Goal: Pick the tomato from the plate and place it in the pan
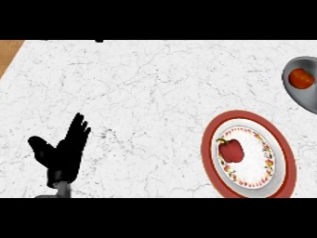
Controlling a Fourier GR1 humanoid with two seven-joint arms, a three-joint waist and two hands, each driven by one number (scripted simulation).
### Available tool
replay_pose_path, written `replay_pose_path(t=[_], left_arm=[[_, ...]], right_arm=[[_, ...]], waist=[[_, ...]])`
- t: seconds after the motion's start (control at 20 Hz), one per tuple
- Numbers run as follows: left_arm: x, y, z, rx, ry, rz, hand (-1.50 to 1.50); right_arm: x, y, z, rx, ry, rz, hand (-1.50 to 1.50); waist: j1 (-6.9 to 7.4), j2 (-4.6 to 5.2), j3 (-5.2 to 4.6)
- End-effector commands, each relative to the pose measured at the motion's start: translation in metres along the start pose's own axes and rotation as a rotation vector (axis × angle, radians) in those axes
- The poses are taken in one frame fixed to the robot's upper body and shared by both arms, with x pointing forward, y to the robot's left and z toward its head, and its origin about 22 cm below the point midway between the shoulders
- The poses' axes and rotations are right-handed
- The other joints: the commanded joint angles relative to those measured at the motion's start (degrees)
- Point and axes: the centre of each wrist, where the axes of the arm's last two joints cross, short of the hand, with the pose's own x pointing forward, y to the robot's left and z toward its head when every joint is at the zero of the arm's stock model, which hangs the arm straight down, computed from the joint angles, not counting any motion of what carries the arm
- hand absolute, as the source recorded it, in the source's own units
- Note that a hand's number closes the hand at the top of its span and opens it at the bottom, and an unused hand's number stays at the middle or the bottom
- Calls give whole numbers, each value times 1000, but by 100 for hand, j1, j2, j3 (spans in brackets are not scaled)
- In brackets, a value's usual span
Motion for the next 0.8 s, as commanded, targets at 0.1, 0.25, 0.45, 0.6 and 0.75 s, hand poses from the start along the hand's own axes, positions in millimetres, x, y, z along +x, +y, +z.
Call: replay_pose_path(t=[0.1,0.25,0.45,0.6,0.75], left_arm=[[6,-2,1,1,19,4,0],[7,10,-11,7,-2,-14,0],[-1,8,1,12,19,0,0],[2,18,-3,23,6,5,0],[-4,8,-3,10,25,-9,0]], right_arm=[[-9,-33,29,127,-32,-117,-150],[-9,-40,34,129,-32,-116,-150],[-12,-54,48,119,-3,-97,-150],[-23,-57,62,103,9,-72,-150],[-17,-54,53,80,8,-68,-150]], waist=[[-47,-46,-9],[-77,-33,-18],[-66,-72,-20],[-101,-77,-23],[-94,-81,-27]])
